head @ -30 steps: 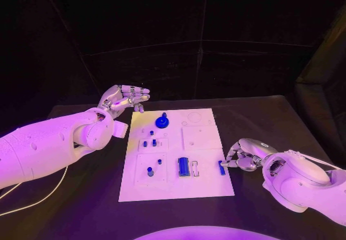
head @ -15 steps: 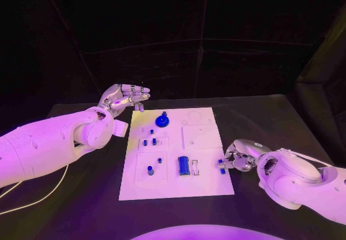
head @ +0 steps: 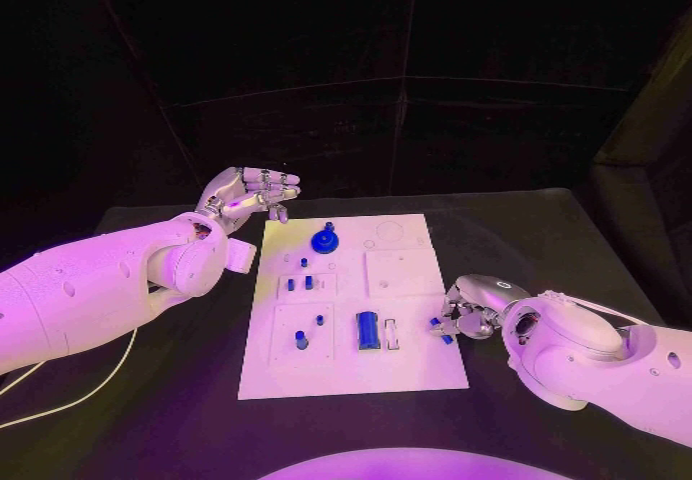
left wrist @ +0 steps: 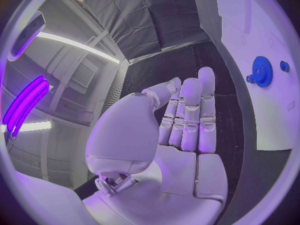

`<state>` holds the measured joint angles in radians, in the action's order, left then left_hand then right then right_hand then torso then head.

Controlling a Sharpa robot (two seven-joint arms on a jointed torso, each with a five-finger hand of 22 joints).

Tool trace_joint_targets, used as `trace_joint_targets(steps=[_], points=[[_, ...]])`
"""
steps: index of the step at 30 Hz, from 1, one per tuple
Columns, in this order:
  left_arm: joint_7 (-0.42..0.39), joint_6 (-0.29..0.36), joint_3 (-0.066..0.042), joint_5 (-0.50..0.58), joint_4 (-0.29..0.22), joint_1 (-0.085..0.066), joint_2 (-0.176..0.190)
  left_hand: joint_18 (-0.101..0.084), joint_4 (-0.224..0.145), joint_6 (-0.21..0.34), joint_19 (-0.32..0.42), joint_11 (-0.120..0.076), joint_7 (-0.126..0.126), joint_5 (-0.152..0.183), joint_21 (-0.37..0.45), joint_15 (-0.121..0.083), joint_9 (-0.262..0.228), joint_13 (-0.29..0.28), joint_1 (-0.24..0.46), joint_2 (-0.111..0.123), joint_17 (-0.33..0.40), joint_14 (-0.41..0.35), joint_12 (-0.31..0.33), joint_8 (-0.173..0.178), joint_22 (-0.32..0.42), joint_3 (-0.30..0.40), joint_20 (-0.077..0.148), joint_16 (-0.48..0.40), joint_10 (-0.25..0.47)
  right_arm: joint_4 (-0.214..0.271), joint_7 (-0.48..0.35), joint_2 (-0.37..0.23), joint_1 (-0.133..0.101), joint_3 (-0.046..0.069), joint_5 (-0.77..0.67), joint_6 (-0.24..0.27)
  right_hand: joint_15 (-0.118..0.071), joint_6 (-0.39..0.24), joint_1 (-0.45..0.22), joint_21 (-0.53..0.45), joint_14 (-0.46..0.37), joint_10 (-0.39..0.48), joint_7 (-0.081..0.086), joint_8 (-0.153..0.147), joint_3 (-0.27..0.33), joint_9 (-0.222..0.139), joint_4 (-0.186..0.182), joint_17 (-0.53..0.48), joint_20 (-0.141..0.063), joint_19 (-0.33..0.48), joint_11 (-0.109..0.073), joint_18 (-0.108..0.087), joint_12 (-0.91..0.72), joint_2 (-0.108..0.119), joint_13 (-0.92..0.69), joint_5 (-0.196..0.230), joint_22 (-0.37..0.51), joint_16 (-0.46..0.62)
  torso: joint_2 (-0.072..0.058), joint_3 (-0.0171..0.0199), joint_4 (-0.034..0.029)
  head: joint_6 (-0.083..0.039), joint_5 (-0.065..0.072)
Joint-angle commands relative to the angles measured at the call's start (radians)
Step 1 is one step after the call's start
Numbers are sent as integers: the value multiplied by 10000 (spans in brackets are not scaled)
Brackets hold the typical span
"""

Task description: Assemble the parts on the task board

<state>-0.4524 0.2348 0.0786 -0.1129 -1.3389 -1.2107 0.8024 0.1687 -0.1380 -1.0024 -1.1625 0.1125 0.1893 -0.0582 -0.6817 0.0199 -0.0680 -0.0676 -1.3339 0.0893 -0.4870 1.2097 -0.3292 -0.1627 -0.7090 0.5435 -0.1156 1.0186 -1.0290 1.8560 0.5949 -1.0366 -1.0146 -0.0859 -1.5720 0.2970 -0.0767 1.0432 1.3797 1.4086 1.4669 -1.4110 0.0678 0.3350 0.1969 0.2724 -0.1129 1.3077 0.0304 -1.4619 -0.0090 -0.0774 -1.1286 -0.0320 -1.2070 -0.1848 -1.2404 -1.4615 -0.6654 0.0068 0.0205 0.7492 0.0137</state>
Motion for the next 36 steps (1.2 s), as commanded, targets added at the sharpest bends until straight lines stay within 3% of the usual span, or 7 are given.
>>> trace_joint_targets(steps=[1, 9, 13, 19, 24, 30, 36], points=[[-29, -112, -8, 13, -19, -11, 9, 150, 2, -26, 68, 7, -9, -28, 40, -9, 14, 16, 18, -60, 12, -79, -36, -21, 13, -51, 11, -40, 45, -122, 527, 123, 132, -105, -434, -1188, -23, 26, 211, -33, 610, 58, 35, -169, -52, -81, 131, 312, -20, 59, -11, 125, 78, -57, 26, 330, 22, 63, 6, -2, -11, 27, -7], [12, -143, -7, 13, -39, -12, 48, 150, 2, -26, 68, 7, -9, -28, 40, -9, 14, 16, 18, -60, 12, -79, -36, -21, 13, -51, 11, -40, 45, -110, 686, 278, 224, -106, -1072, -1871, -21, 69, 604, -33, 606, 115, 40, -297, -282, -79, 483, 314, -12, 59, -11, 129, 186, -145, 83, 694, -4, 78, 7, -3, -1, 35, -37], [24, -154, -7, 13, -51, -12, 61, 150, 1, -29, 69, 8, -9, -27, 45, -9, 14, 15, 25, -65, 24, -82, -49, -22, 17, -62, 10, -37, 50, -72, 708, 286, 240, -106, -1176, -1728, -18, 98, 661, -30, 607, 128, 47, -373, -405, -90, 573, 319, -14, 54, -10, 131, 212, -199, 90, 419, -18, 82, 8, 1, 13, 22, -41], [45, -187, -7, 13, -56, -12, 68, 151, -3, -28, 70, 7, -10, -27, 46, -9, 14, 16, 22, -63, 26, -84, -50, -22, 18, -62, 10, -36, 54, 107, 726, 254, 251, -103, -1007, -638, -55, 232, 552, -4, 625, 117, 2, -560, -696, -120, 605, 393, -52, 23, -55, 138, 234, -219, 81, -1127, -75, 55, 14, 13, 7, 17, -38], [49, -193, -7, 13, -50, -12, 63, 151, -3, -28, 70, 7, -10, -27, 46, -9, 14, 16, 22, -63, 26, -84, -50, -22, 18, -62, 10, -36, 54, 299, 650, 169, 251, -100, -759, 318, -80, 306, 547, 13, 636, 104, -29, -637, -950, -127, 626, 442, -80, 4, -81, 144, 234, -201, 68, -1728, -108, 34, 11, 4, -6, 2, -25], [46, -196, -6, 13, -40, -11, 46, 151, -3, -28, 70, 7, -10, -27, 46, -9, 14, 16, 22, -63, 26, -84, -50, -22, 18, -62, 10, -36, 54, 576, 397, 81, 249, -96, -276, 1330, -97, 373, 497, 10, 642, 73, -53, -689, -1202, -124, 609, 468, -97, 0, -101, 143, 206, -162, 38, -1999, -105, 24, 5, 1, -9, -12, -47], [47, -188, -6, 13, -42, -11, 47, 151, -3, -28, 70, 7, -10, -27, 46, -9, 14, 16, 22, -63, 26, -84, -50, -22, 18, -62, 10, -36, 54, 765, -285, 75, 247, -94, 178, 2176, -115, 457, 234, 56, 669, -27, -72, -787, -1593, -119, 453, 589, -115, -37, -121, 160, 40, 129, -109, -2609, -193, -39, -4, 3, 7, -18, -69]])
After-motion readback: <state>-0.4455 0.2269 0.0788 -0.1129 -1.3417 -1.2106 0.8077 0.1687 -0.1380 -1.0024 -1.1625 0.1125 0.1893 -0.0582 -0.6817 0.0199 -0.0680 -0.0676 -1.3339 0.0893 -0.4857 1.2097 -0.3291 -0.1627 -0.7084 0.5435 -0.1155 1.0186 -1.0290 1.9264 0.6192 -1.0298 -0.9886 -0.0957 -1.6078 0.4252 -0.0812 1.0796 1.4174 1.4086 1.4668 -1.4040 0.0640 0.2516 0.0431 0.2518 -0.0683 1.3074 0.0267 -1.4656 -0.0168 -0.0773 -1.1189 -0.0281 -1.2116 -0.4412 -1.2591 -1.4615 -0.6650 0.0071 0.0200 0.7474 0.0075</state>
